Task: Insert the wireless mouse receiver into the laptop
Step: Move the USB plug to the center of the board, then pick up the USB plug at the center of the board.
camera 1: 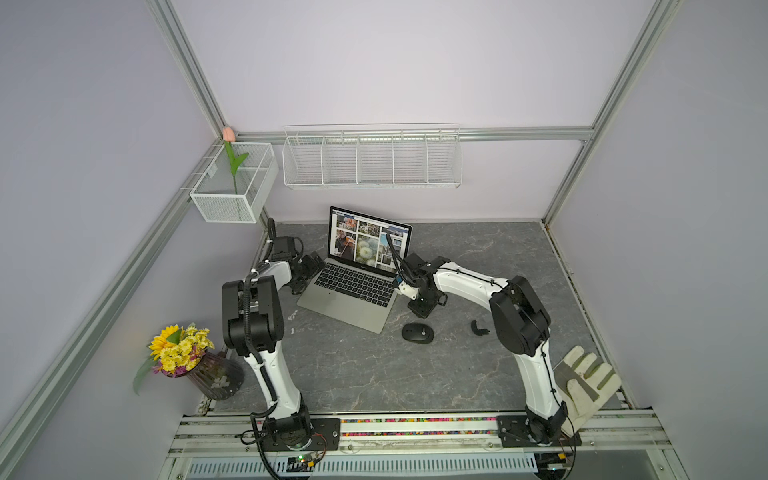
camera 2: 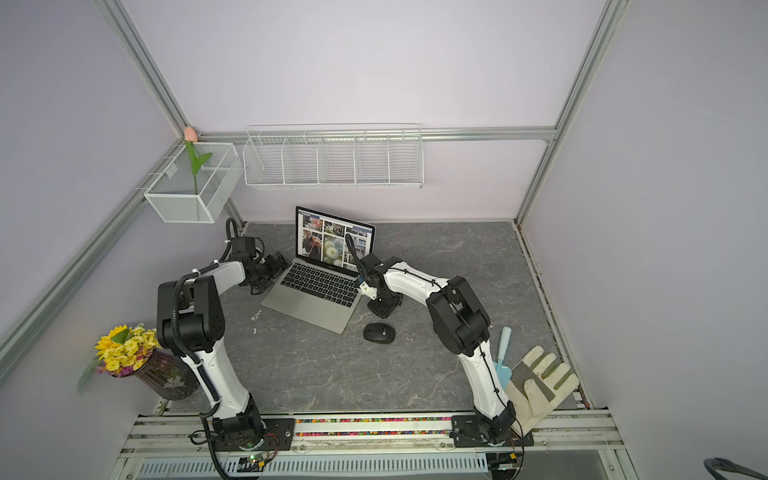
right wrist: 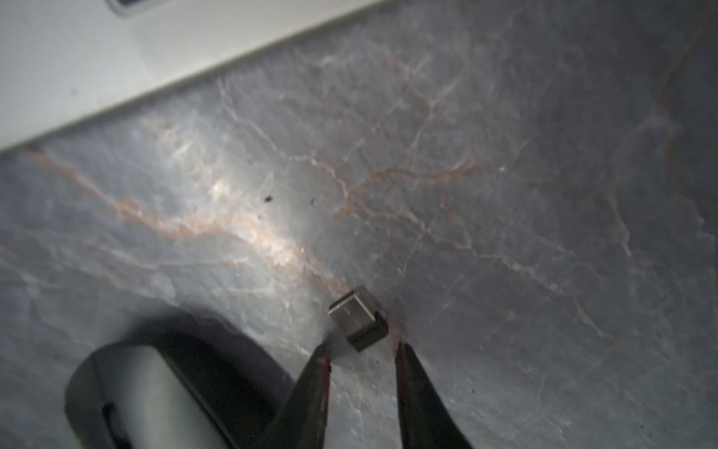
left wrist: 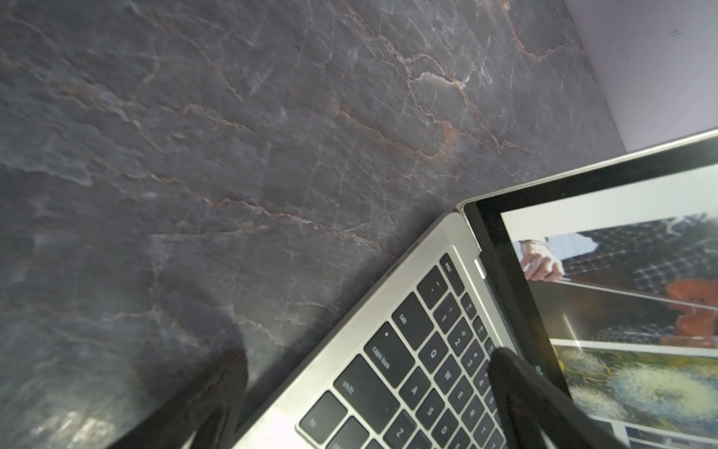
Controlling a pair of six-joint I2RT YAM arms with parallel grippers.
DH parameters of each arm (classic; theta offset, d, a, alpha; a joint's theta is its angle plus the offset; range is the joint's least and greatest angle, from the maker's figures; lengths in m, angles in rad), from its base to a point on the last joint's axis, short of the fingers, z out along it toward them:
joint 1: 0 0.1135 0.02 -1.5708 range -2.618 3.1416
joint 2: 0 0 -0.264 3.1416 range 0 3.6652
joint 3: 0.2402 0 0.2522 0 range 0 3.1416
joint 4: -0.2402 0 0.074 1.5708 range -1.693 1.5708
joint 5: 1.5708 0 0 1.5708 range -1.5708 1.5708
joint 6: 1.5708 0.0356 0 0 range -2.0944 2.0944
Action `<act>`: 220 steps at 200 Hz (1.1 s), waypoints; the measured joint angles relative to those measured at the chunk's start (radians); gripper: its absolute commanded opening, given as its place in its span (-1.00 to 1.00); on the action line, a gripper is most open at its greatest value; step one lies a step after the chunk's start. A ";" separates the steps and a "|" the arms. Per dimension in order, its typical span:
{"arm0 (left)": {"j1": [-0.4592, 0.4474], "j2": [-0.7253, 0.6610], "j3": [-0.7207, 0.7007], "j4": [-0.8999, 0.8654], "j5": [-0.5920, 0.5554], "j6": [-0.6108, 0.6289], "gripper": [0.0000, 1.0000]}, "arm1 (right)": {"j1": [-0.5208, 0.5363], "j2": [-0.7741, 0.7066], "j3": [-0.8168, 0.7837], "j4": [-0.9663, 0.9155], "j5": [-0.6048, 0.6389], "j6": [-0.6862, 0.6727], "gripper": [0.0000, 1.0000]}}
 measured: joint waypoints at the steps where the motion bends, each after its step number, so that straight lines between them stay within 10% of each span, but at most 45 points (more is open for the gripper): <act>1: 0.000 0.000 0.000 0.000 0.000 0.000 0.99 | 0.000 0.002 0.003 -0.005 -0.001 -0.001 -0.28; 220: 0.000 -0.001 -0.002 -0.003 0.005 0.007 0.99 | 0.000 0.073 0.102 -0.025 -0.013 -0.314 -0.52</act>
